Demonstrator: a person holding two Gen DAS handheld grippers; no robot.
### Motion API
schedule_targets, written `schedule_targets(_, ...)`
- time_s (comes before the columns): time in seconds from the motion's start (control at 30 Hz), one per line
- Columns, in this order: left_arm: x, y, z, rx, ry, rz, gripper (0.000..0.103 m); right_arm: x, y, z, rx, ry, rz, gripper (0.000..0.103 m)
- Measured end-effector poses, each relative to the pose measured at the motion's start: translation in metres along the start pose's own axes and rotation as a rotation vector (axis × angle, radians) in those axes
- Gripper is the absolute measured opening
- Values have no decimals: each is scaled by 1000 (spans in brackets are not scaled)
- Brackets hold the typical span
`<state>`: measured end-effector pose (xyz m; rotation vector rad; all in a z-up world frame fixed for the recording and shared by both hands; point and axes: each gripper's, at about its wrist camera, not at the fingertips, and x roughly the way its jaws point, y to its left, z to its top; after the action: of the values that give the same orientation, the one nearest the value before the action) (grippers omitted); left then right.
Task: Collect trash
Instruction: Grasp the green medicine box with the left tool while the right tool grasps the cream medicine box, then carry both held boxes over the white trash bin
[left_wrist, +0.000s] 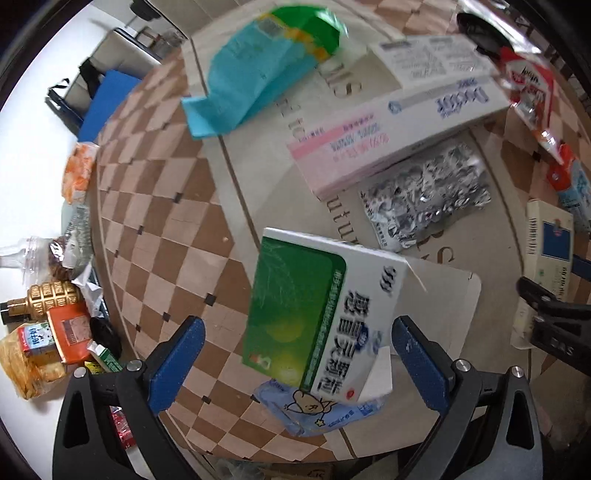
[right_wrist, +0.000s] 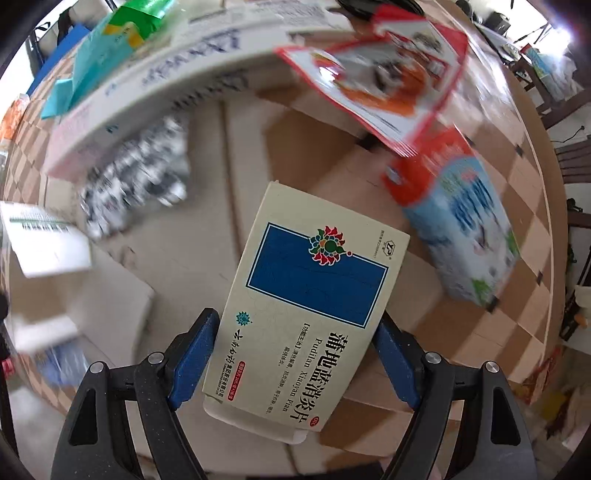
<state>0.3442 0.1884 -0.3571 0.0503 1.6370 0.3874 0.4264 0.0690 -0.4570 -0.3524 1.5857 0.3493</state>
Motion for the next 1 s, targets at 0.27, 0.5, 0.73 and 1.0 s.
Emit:
schedule_targets(0.27, 14, 6, 3, -35, 9, -114, 74, -3, -4, 0, -2, 12, -10, 85)
schedule_targets(0.5, -11, 9, -7, -62, -63, -99, 74, -6, -34, -38, 62, -20, 40, 83)
schedule_targets(0.73, -55, 14, -31, -139, -148, -147, 74, -53, -57, -59, 119, -111, 106, 83)
schedule_targets(1.0, -115, 1, -99, -241, -296, -260, 74, -122, -93, -119, 153, -224, 164, 83)
